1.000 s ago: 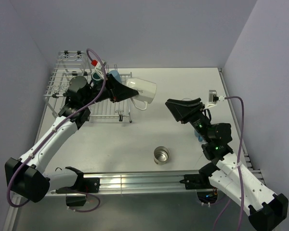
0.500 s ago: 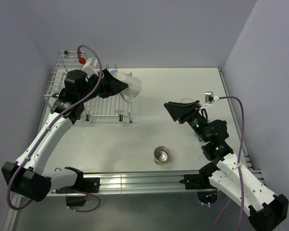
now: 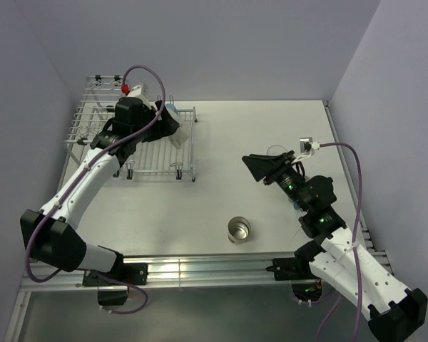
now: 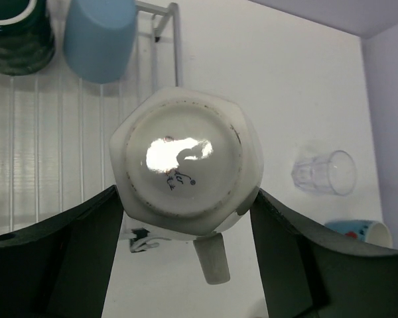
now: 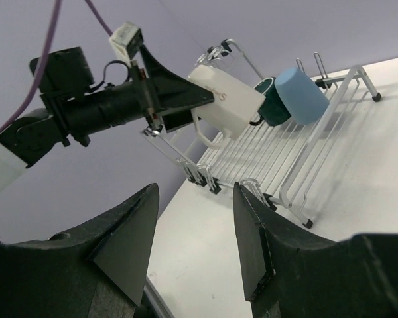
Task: Load the cups into the dish rack
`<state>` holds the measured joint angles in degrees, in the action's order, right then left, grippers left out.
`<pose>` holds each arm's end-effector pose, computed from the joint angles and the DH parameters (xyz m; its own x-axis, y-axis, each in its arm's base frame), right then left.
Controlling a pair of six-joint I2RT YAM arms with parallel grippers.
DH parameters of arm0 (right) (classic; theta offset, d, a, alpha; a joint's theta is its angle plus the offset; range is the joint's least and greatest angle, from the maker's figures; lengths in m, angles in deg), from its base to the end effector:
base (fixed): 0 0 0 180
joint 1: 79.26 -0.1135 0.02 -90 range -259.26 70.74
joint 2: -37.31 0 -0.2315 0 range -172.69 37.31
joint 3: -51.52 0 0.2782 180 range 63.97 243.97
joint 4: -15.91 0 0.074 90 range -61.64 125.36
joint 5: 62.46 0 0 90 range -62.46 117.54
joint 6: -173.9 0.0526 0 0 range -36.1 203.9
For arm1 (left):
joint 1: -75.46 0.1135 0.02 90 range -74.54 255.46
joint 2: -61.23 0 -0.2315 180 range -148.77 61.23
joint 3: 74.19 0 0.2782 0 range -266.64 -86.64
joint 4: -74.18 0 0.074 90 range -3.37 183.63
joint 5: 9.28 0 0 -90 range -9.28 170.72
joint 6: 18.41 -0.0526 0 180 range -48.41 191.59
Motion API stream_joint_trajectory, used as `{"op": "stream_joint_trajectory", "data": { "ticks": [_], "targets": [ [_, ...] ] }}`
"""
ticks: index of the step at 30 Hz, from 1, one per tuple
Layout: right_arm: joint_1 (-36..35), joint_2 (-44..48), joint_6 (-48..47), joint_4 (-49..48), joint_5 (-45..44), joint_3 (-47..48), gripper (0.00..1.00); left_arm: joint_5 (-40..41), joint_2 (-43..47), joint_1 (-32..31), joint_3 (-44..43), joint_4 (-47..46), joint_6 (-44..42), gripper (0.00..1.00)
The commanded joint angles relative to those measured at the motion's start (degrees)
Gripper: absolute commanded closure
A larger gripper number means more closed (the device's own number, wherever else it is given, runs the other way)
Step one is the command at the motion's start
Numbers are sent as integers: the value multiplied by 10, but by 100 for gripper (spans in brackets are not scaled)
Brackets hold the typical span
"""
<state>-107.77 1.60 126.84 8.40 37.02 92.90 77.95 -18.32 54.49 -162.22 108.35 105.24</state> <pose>0.1992 0.1181 0.3048 -0.2700 0.6180 -0.7384 -0.5843 0.5043 0.6358 0.3420 -0.1338 0.3273 -0.5576 -0.3790 -0.7385 0.1071 0.8494 -0.5168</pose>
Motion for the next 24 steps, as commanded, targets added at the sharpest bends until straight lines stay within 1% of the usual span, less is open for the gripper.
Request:
{"op": "stream_joint_trajectory", "data": {
  "ticks": [1,13,18,24],
  "targets": [
    [-1,0,-14,-9,-1,20,44,66,-3,-1,-39,-61,-16,100],
    [-1,-3,-29,-5,1,11,44,187,-85,-38,-39,-91,-46,100],
    [-1,-3,-37,5,-1,12,44,252,-122,-53,-48,-110,-67,100],
    [-1,5,-53,23,-9,15,44,290,-159,-57,-46,-149,-78,100]
  ]
}}
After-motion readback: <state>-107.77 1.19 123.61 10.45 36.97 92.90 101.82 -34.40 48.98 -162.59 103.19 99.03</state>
